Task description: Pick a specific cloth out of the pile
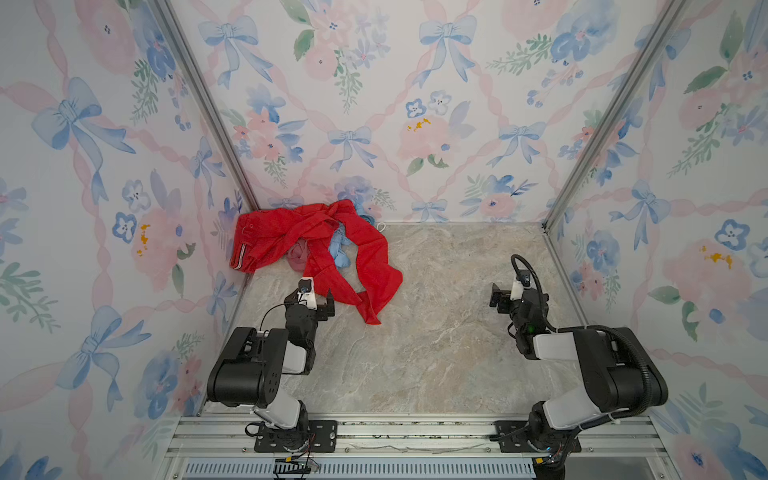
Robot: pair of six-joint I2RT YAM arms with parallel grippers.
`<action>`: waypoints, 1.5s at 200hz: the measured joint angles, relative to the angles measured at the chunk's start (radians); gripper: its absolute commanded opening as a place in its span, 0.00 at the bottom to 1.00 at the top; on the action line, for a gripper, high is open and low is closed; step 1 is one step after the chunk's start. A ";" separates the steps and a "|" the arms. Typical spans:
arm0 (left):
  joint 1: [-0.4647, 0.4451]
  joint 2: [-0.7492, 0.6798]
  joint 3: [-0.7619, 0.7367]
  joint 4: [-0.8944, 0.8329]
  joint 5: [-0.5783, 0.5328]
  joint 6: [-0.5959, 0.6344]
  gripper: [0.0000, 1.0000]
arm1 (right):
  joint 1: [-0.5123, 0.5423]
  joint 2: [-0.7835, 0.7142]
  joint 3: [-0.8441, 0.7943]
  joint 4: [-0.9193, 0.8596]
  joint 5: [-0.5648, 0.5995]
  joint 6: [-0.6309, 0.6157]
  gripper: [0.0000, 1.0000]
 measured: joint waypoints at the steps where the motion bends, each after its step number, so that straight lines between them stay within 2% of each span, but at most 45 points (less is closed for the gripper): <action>1: 0.000 0.000 0.000 0.000 0.000 0.000 0.98 | 0.000 0.000 0.000 0.000 0.000 0.000 0.97; 121: 0.008 -0.010 0.000 -0.012 0.005 0.000 0.97 | 0.009 -0.011 0.000 -0.015 0.003 -0.006 0.97; 135: -0.020 -0.079 0.003 -0.083 -0.042 0.009 0.95 | 0.058 -0.093 0.005 -0.123 0.067 -0.028 0.97; 147: -0.069 -0.174 0.028 -0.187 -0.107 0.015 0.88 | 0.125 -0.206 0.050 -0.281 0.099 -0.036 0.97; 160: -0.114 -0.256 0.117 -0.316 -0.173 0.008 0.83 | 0.192 -0.297 0.181 -0.464 0.092 -0.021 0.97; 173: -0.117 -0.257 0.256 -0.436 -0.243 -0.024 0.75 | 0.257 -0.318 0.356 -0.611 0.068 0.026 0.97; 179: -0.103 -0.235 0.336 -0.504 -0.266 -0.053 0.70 | 0.290 -0.312 0.430 -0.666 0.059 0.047 0.97; 188: -0.062 -0.179 0.470 -0.607 -0.268 -0.116 0.58 | 0.358 -0.289 0.543 -0.743 0.035 0.083 0.97; 205: 0.060 -0.038 0.717 -0.789 -0.178 -0.223 0.42 | 0.500 -0.227 0.683 -0.852 0.019 0.130 0.97; 227: 0.180 0.159 0.956 -0.967 -0.056 -0.327 0.41 | 0.684 -0.143 0.721 -0.928 0.011 0.195 0.97; 249: 0.215 0.329 1.104 -1.114 0.024 -0.388 0.38 | 0.814 -0.074 0.690 -0.968 -0.008 0.255 0.97; 274: 0.222 0.462 1.172 -1.217 0.126 -0.459 0.38 | 0.867 -0.023 0.689 -1.002 -0.013 0.287 0.97; 300: 0.222 0.542 1.210 -1.271 0.173 -0.494 0.38 | 0.874 -0.017 0.693 -1.033 -0.005 0.290 0.97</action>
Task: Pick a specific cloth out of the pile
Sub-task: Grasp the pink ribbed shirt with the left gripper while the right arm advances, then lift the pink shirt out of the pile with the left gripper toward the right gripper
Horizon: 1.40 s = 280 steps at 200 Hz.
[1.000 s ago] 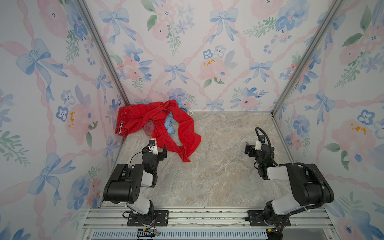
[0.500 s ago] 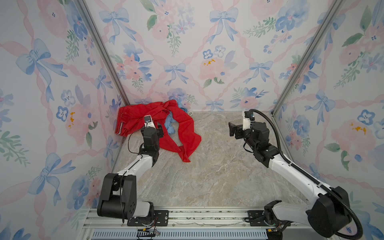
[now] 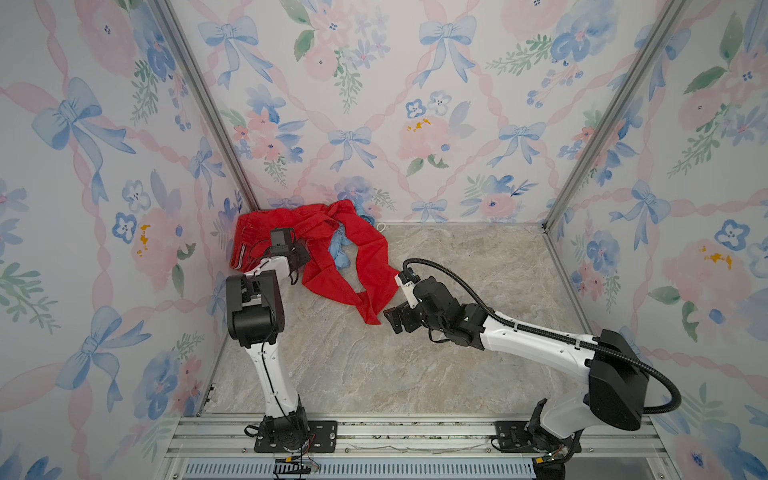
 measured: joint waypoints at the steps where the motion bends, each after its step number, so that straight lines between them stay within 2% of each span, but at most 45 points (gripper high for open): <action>1: 0.000 0.002 0.001 0.000 0.000 -0.001 0.38 | 0.000 0.000 0.000 -0.002 0.002 0.000 0.97; 24: -0.002 0.028 0.026 -0.008 0.007 -0.014 0.35 | 0.000 0.000 0.004 -0.016 0.026 -0.002 0.97; 50: -0.006 0.037 0.039 -0.012 0.006 -0.029 0.19 | 0.000 0.000 0.004 -0.045 0.040 -0.002 0.97; 67: -0.009 0.040 0.039 -0.009 0.006 -0.035 0.00 | 0.000 0.000 0.004 -0.055 0.046 -0.002 0.97; 91: -0.011 0.036 0.030 0.003 -0.007 -0.041 0.00 | 0.000 0.000 0.004 -0.066 0.048 -0.001 0.97; 110: -0.021 -0.013 -0.028 0.017 -0.059 -0.043 0.00 | 0.000 -0.002 0.004 -0.080 0.052 -0.001 0.97; 134: -0.061 -0.164 -0.139 0.025 -0.181 -0.058 0.00 | 0.000 -0.023 0.004 -0.095 0.055 0.000 0.97; 170: -0.176 -0.426 -0.236 0.063 -0.424 -0.075 0.00 | 0.006 -0.099 -0.004 -0.094 0.055 0.016 0.97; 199: -0.232 -0.511 -0.236 0.142 -0.582 -0.047 0.00 | 0.010 -0.161 -0.039 -0.092 0.064 0.030 0.97; 218: -0.253 -0.524 -0.224 0.183 -0.624 -0.016 0.00 | 0.011 -0.195 -0.066 -0.094 0.077 0.037 0.97; 245: -0.289 -0.524 -0.178 0.203 -0.579 0.026 0.00 | 0.011 -0.238 -0.084 -0.116 0.117 0.049 0.97; 262: -0.348 -0.518 -0.112 0.209 -0.472 0.065 0.00 | 0.002 -0.276 -0.092 -0.143 0.164 0.066 0.97; 280: -0.472 -0.477 0.023 0.220 -0.332 0.118 0.00 | -0.036 -0.362 -0.126 -0.182 0.186 0.095 0.97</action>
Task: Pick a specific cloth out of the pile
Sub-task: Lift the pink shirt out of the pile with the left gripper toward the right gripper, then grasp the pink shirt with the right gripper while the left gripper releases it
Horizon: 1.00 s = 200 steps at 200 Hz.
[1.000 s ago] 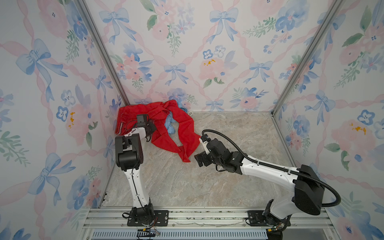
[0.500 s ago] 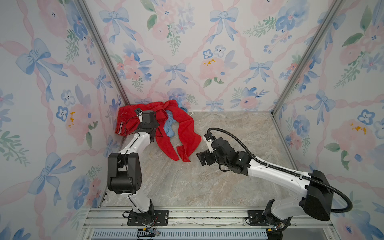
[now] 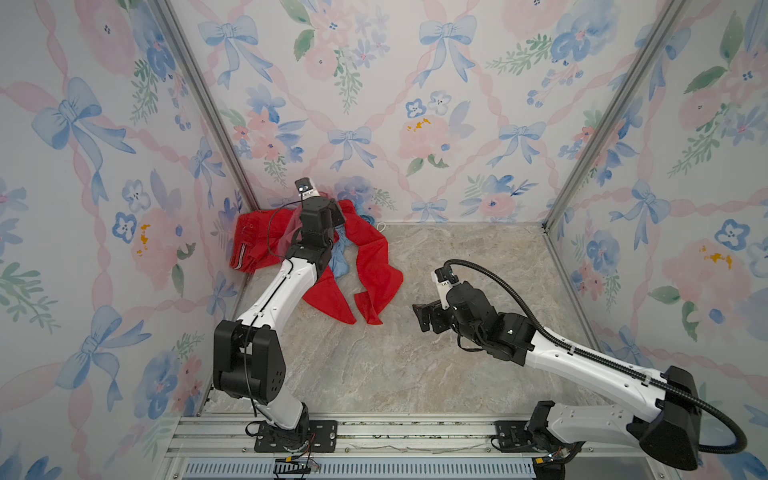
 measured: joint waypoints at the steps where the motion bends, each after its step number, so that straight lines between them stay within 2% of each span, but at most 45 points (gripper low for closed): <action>1: -0.005 0.002 0.005 0.001 0.006 0.001 0.00 | -0.002 -0.003 -0.002 -0.002 0.000 0.001 0.97; 41: -0.263 0.164 0.302 0.030 0.349 0.041 0.00 | -0.179 -0.240 -0.053 -0.121 0.026 0.048 0.97; 60: -0.319 0.226 0.342 0.027 0.430 0.044 0.00 | -0.247 -0.319 -0.057 -0.175 0.026 0.058 0.97; 75: -0.333 0.260 0.329 0.002 0.442 0.043 0.00 | -0.295 -0.357 -0.059 -0.219 0.026 0.065 0.97; 83: -0.335 0.273 0.301 -0.009 0.440 0.039 0.11 | -0.322 -0.368 -0.059 -0.244 0.023 0.067 0.97; 87: -0.335 0.277 0.280 -0.014 0.437 0.032 0.21 | -0.333 -0.370 -0.059 -0.254 0.020 0.069 0.97; 91: -0.335 0.281 0.260 -0.024 0.434 0.030 0.36 | -0.347 -0.370 -0.059 -0.265 0.020 0.070 0.97; 92: -0.335 0.282 0.256 -0.025 0.433 0.027 0.41 | -0.352 -0.370 -0.059 -0.269 0.018 0.072 0.97; 95: -0.334 0.285 0.244 -0.031 0.430 0.023 0.80 | -0.360 -0.370 -0.059 -0.275 0.019 0.073 0.97; 96: -0.334 0.286 0.237 -0.033 0.428 0.019 0.89 | -0.364 -0.370 -0.059 -0.277 0.019 0.074 0.97; 98: -0.334 0.287 0.230 -0.034 0.426 0.016 0.96 | -0.373 -0.369 -0.059 -0.283 0.018 0.074 0.97; 100: -0.334 0.289 0.220 -0.036 0.424 0.013 0.97 | -0.381 -0.368 -0.059 -0.287 0.013 0.076 0.97; 119: -0.335 0.307 0.146 -0.066 0.416 -0.032 0.98 | -0.488 -0.329 -0.060 -0.313 -0.022 0.084 0.97; 148: -0.370 0.323 0.105 -0.129 0.414 -0.125 0.98 | -0.674 -0.205 -0.089 -0.288 -0.137 0.092 0.97; 177: -0.509 0.281 0.115 -0.220 0.304 -0.298 0.98 | -0.748 -0.041 -0.114 -0.271 -0.225 0.092 0.97; 200: -0.635 0.244 0.243 -0.349 0.201 -0.478 0.98 | -0.752 -0.005 -0.150 -0.246 -0.271 0.105 0.97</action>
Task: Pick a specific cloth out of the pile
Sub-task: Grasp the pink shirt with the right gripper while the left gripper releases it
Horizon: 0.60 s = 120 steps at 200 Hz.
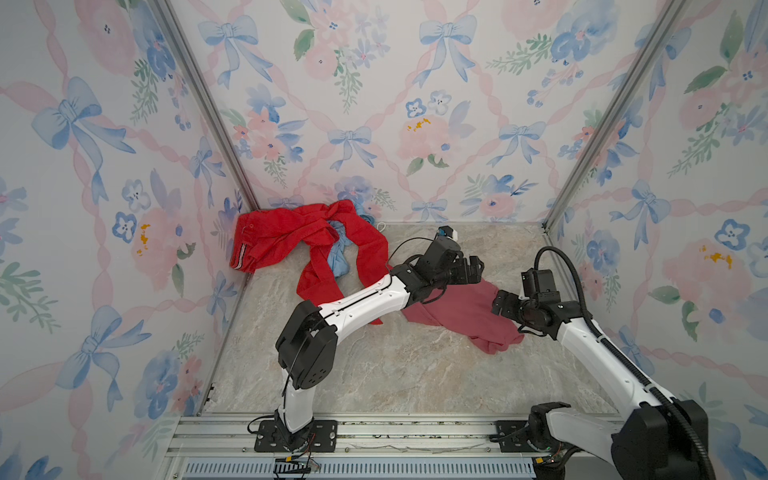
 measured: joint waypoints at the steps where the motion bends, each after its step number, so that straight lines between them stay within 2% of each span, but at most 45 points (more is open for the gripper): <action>1: -0.006 -0.002 0.011 -0.004 -0.005 -0.010 0.98 | 0.000 0.000 -0.002 0.001 -0.001 0.001 0.97; 28: -0.088 -0.047 0.216 -0.032 -0.087 -0.137 0.98 | 0.000 0.005 -0.090 0.034 -0.029 0.039 1.00; 63: -0.144 -0.047 0.462 -0.030 -0.158 -0.202 0.98 | 0.000 0.094 -0.117 0.058 -0.051 0.073 0.90; 78: -0.166 -0.049 0.491 -0.023 -0.161 -0.237 0.98 | 0.000 0.117 -0.132 0.071 -0.055 0.080 0.77; 95: -0.187 -0.046 0.491 -0.036 -0.163 -0.259 0.98 | 0.000 0.145 -0.143 0.080 -0.056 0.100 0.57; 106: -0.196 -0.040 0.491 -0.052 -0.171 -0.259 0.98 | 0.000 0.167 -0.151 0.097 -0.063 0.102 0.49; 114: -0.200 -0.037 0.491 -0.060 -0.175 -0.258 0.98 | 0.000 0.180 -0.158 0.107 -0.070 0.112 0.37; 120: -0.203 -0.036 0.490 -0.065 -0.179 -0.257 0.98 | 0.000 0.190 -0.162 0.114 -0.074 0.108 0.24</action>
